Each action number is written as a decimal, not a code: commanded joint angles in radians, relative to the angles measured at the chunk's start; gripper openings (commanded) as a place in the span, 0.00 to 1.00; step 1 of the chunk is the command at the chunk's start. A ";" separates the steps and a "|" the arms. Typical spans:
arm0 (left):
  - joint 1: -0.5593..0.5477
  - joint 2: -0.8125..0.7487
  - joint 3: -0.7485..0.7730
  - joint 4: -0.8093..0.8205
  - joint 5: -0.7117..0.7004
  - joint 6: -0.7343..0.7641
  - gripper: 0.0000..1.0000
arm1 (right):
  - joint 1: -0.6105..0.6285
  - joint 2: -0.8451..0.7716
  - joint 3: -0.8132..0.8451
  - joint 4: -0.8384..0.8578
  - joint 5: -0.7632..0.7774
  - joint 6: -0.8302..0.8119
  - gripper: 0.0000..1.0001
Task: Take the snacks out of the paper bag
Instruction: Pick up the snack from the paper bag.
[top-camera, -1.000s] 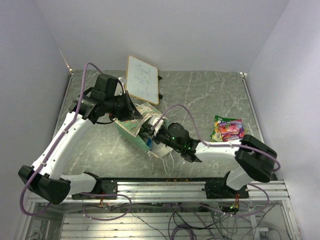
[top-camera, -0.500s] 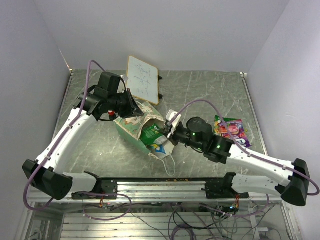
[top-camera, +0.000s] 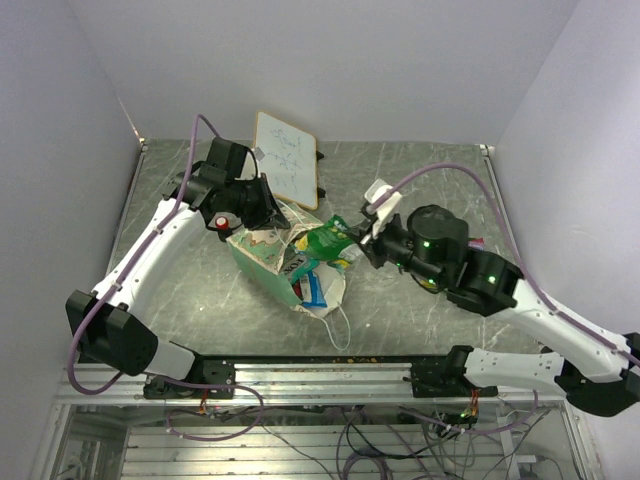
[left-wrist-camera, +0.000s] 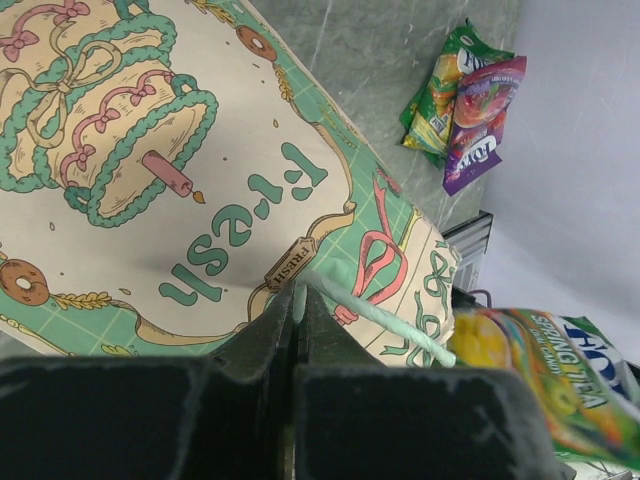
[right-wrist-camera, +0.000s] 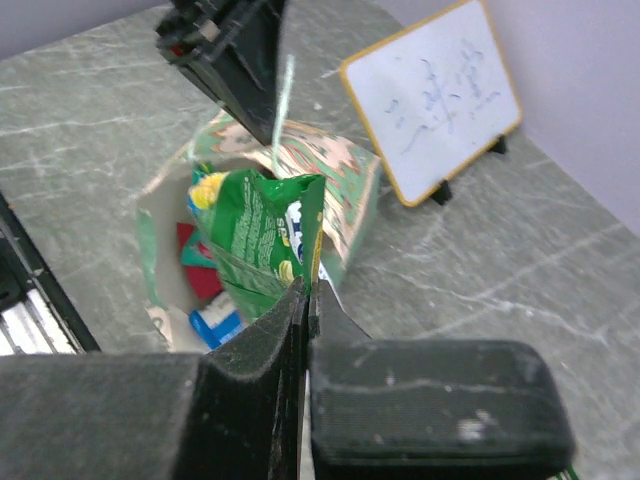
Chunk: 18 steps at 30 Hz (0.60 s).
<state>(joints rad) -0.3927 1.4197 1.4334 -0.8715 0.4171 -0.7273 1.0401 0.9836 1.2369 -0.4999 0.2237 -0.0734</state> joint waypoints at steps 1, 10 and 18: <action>0.031 0.007 0.022 0.004 0.034 0.064 0.07 | 0.000 -0.049 0.066 -0.117 0.222 0.011 0.00; 0.029 0.002 0.023 -0.010 0.031 0.091 0.07 | -0.494 0.224 0.202 -0.169 0.209 0.120 0.00; 0.011 -0.013 0.018 -0.010 0.050 0.090 0.07 | -0.738 0.317 0.195 -0.134 0.113 0.426 0.00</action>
<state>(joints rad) -0.3733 1.4204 1.4334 -0.8791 0.4427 -0.6601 0.3721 1.3457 1.4220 -0.6697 0.3927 0.1501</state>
